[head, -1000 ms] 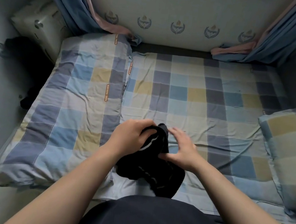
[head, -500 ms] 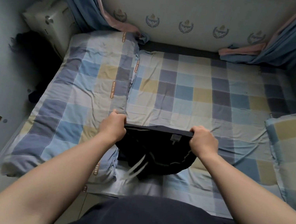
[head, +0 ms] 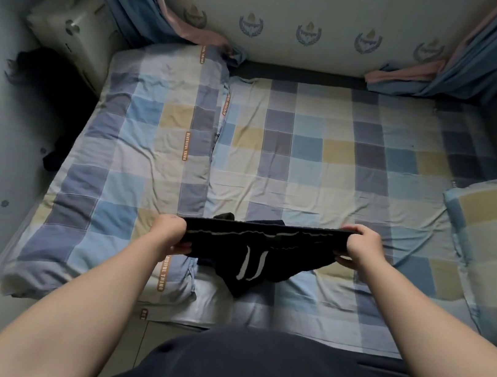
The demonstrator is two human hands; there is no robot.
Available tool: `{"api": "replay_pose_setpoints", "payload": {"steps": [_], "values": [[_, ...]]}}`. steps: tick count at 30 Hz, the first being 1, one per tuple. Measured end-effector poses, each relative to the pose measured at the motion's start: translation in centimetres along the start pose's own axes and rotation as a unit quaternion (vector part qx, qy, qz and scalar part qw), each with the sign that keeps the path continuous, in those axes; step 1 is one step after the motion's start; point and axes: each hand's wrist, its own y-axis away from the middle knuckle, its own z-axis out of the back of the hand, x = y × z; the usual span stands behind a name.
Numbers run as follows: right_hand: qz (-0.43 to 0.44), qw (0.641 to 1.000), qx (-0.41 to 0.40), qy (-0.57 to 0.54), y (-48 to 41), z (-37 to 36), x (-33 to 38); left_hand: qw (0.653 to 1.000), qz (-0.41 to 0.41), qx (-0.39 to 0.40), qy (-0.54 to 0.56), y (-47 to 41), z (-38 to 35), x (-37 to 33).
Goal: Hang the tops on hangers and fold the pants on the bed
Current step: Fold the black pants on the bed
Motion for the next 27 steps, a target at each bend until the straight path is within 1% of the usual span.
{"api": "replay_pose_setpoints", "payload": {"steps": [3,5,7,8,9,10,11,12,13,14,15,16,17,19,21,22,24,25,27], "values": [[-0.042,0.996,0.038,-0.063,0.2,0.5,-0.3,0.989,0.065,0.065,0.119,0.5,0.3,0.6],[-0.061,0.986,0.078,-0.134,0.2,0.8,-0.4,0.968,0.086,0.126,0.199,0.9,0.8,0.7],[-0.062,0.968,0.14,-0.197,0.0,1.5,-0.3,0.94,0.078,0.182,0.277,1.1,1.4,0.5],[-0.051,0.96,0.167,-0.218,-0.2,1.9,-0.2,0.931,0.058,0.201,0.299,1.0,1.6,0.5],[-0.036,0.955,0.187,-0.228,-0.4,2.2,-0.2,0.929,0.025,0.211,0.304,1.0,1.6,0.5],[-0.018,0.953,0.2,-0.228,-0.4,2.3,-0.1,0.936,-0.02,0.203,0.286,0.9,1.5,0.6],[0.006,0.957,0.199,-0.21,-0.3,2.2,-0.1,0.954,-0.078,0.169,0.234,0.7,1.2,0.8],[0.04,0.968,0.183,-0.167,-0.1,2.1,0.0,0.972,-0.14,0.113,0.152,0.6,1.0,0.9],[0.085,0.98,0.153,-0.099,0.2,1.9,0.2,0.977,-0.197,0.056,0.063,0.7,0.7,0.8],[0.129,0.983,0.122,-0.038,0.5,1.7,0.5,0.97,-0.242,0.009,-0.01,0.6,0.6,0.6],[0.162,0.982,0.097,0.006,0.6,1.6,0.9,0.961,-0.27,-0.022,-0.051,0.5,0.6,0.3],[0.191,0.978,0.082,0.028,0.8,1.5,1.5,0.954,-0.287,-0.044,-0.069,0.4,0.6,-0.3],[0.229,0.969,0.064,0.06,0.8,1.5,2.4,0.946,-0.303,-0.068,-0.086,0.2,0.8,-1.0],[0.317,0.938,0.004,0.141,1.0,1.7,4.9,0.925,-0.338,-0.118,-0.125,0.0,1.2,-3.2],[0.377,0.902,-0.064,0.2,1.1,2.1,8.2,0.906,-0.373,-0.144,-0.136,-0.1,1.6,-6.4],[0.397,0.891,-0.084,0.204,1.2,2.3,10.2,0.903,-0.391,-0.135,-0.115,0.2,1.8,-8.5],[0.424,0.884,-0.079,0.178,2.2,2.7,14.9,0.902,-0.422,-0.084,-0.026,1.2,2.1,-13.5],[0.437,0.881,-0.074,0.164,2.8,3.0,17.5,0.896,-0.438,-0.069,0.005,2.1,2.3,-16.2],[0.482,0.857,-0.095,0.153,4.1,3.7,22.9,0.873,-0.482,-0.075,0.031,4.1,2.9,-21.8]]}}
